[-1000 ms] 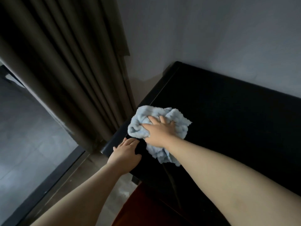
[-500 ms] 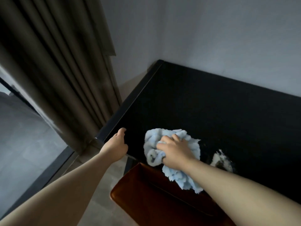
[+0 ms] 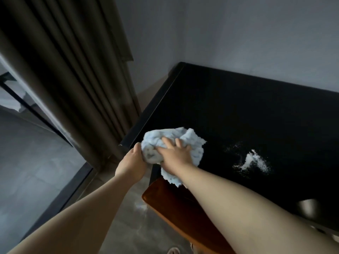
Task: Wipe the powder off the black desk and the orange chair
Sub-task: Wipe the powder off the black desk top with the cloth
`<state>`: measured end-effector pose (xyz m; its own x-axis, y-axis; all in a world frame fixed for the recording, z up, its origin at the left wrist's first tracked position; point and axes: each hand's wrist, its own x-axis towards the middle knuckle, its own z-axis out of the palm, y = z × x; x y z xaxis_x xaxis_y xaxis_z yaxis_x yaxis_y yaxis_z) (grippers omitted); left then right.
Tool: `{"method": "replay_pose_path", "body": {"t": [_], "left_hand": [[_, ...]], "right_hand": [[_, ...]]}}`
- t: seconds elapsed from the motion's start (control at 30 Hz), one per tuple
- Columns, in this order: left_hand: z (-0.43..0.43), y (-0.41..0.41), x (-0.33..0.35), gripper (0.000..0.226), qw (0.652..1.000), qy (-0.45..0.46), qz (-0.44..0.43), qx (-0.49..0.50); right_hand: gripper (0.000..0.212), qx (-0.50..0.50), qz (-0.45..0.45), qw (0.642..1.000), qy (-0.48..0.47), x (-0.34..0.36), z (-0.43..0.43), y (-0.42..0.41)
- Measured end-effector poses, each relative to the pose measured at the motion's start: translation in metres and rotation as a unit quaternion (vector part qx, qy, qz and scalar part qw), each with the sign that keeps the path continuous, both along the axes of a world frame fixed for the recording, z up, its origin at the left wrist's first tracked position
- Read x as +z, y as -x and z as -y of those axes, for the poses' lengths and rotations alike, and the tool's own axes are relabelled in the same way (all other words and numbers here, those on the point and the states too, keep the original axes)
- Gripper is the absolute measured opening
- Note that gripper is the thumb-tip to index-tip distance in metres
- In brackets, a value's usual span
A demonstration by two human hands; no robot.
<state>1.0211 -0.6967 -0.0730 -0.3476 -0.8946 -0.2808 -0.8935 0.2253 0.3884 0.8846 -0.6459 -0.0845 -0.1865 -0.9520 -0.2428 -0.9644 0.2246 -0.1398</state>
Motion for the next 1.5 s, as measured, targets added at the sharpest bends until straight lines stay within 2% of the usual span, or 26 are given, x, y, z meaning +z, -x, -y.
{"method": "replay_pose_path", "body": {"t": [0.1, 0.17, 0.23, 0.3, 0.37, 0.43, 0.53, 0.77, 0.93, 1.07, 1.13, 1.2, 1.3, 1.4, 1.5], "left_hand": [[0.003, 0.001, 0.002, 0.067, 1.000, 0.007, 0.006, -0.022], [0.008, -0.001, 0.004, 0.068, 1.000, 0.014, 0.002, -0.022], [0.012, -0.003, 0.006, 0.068, 1.000, 0.011, -0.007, -0.007], [0.016, -0.007, 0.006, 0.066, 1.000, 0.008, -0.011, 0.011], [0.019, -0.012, 0.004, 0.064, 1.000, 0.005, -0.008, 0.023], [0.022, -0.020, 0.001, 0.063, 1.000, 0.007, -0.004, 0.026], [0.028, -0.027, -0.001, 0.058, 0.999, 0.033, 0.003, 0.012], [0.024, 0.006, 0.000, 0.063, 0.996, 0.066, -0.010, -0.066], [0.012, 0.038, -0.005, 0.065, 0.989, 0.053, -0.019, -0.138], [-0.002, 0.059, -0.009, 0.066, 0.988, 0.036, -0.025, -0.151], [-0.010, 0.069, -0.010, 0.064, 0.990, 0.023, -0.033, -0.137], [-0.018, 0.078, -0.010, 0.058, 0.992, 0.007, -0.046, -0.115], [-0.030, 0.087, -0.008, 0.050, 0.997, -0.018, -0.038, -0.068], [-0.041, 0.096, -0.006, 0.056, 0.996, -0.008, -0.005, -0.088], [-0.057, 0.116, -0.003, 0.066, 0.991, 0.014, 0.009, -0.132]], "right_hand": [[0.038, -0.075, -0.022, 0.996, 0.030, 0.009, -0.025, 0.035], [0.031, -0.158, -0.030, 0.987, 0.019, 0.021, -0.035, 0.061], [0.026, -0.198, -0.040, 0.977, 0.060, 0.030, -0.027, 0.070], [0.028, -0.176, -0.037, 0.976, 0.123, 0.032, -0.002, 0.055], [0.036, -0.125, 0.012, 0.983, 0.137, 0.029, 0.031, 0.020], [0.043, -0.068, 0.036, 0.992, 0.099, 0.015, 0.060, -0.015], [0.053, -0.040, 0.007, 0.999, 0.017, -0.009, 0.078, -0.032], [0.061, -0.110, 0.008, 0.993, 0.036, -0.018, 0.028, 0.016], [0.049, -0.203, -0.035, 0.978, 0.041, -0.010, -0.036, 0.071], [0.037, -0.258, -0.086, 0.952, 0.140, -0.003, -0.069, 0.097], [0.043, -0.248, -0.048, 0.954, 0.160, -0.002, -0.059, 0.082], [0.050, -0.192, -0.010, 0.973, 0.125, -0.008, -0.047, 0.057], [0.054, -0.131, -0.015, 0.986, 0.103, -0.022, -0.045, 0.050], [0.057, -0.118, -0.027, 0.990, 0.072, -0.024, -0.049, 0.079], [0.062, -0.151, -0.027, 0.986, 0.064, -0.020, -0.059, 0.105]]}}
